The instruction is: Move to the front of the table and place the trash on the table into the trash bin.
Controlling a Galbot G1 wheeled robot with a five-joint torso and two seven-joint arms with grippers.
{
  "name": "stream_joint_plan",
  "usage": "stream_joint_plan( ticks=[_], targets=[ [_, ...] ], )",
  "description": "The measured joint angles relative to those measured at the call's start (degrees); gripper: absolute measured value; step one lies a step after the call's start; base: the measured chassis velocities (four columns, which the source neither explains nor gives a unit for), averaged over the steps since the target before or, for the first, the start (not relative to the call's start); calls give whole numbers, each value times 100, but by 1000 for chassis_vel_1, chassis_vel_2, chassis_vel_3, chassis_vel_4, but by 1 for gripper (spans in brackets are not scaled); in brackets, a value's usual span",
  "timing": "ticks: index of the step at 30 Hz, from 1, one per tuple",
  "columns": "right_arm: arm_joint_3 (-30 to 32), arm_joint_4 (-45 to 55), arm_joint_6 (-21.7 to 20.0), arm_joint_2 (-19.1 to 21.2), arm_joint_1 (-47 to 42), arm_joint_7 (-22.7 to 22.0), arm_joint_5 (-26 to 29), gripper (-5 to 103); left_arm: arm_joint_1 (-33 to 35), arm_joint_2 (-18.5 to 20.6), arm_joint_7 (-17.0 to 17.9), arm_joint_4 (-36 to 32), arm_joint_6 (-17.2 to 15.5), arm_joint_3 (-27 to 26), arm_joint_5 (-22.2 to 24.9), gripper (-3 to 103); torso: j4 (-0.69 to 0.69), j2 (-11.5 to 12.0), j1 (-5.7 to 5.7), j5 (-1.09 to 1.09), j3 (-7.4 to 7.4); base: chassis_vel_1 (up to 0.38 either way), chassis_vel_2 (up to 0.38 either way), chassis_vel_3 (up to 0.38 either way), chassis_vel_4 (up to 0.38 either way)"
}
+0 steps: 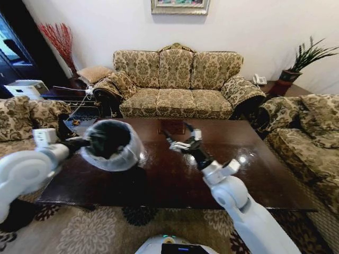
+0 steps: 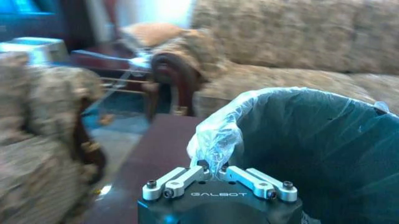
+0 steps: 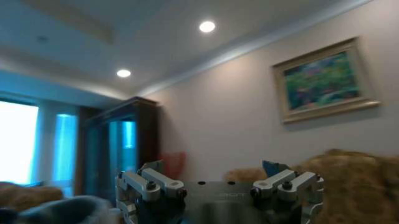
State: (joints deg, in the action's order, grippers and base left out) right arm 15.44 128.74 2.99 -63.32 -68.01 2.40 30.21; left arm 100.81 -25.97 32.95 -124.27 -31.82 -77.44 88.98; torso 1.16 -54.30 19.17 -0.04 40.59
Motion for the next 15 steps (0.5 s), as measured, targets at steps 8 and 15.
stream_joint_plan(
  ticks=[8,15],
  targets=[
    [390,-352,635,19,-800,111,-53,100,625,-835,647,419,208,-1138,120,1,-1,0,2,-1,1,37,-56,-55,44],
    [212,-385,697,1,-805,115,-95,100,895,-1726,1026,708,546,-1829,100,1,0,0,1,0,0,165,-190,-202,192]
  ],
)
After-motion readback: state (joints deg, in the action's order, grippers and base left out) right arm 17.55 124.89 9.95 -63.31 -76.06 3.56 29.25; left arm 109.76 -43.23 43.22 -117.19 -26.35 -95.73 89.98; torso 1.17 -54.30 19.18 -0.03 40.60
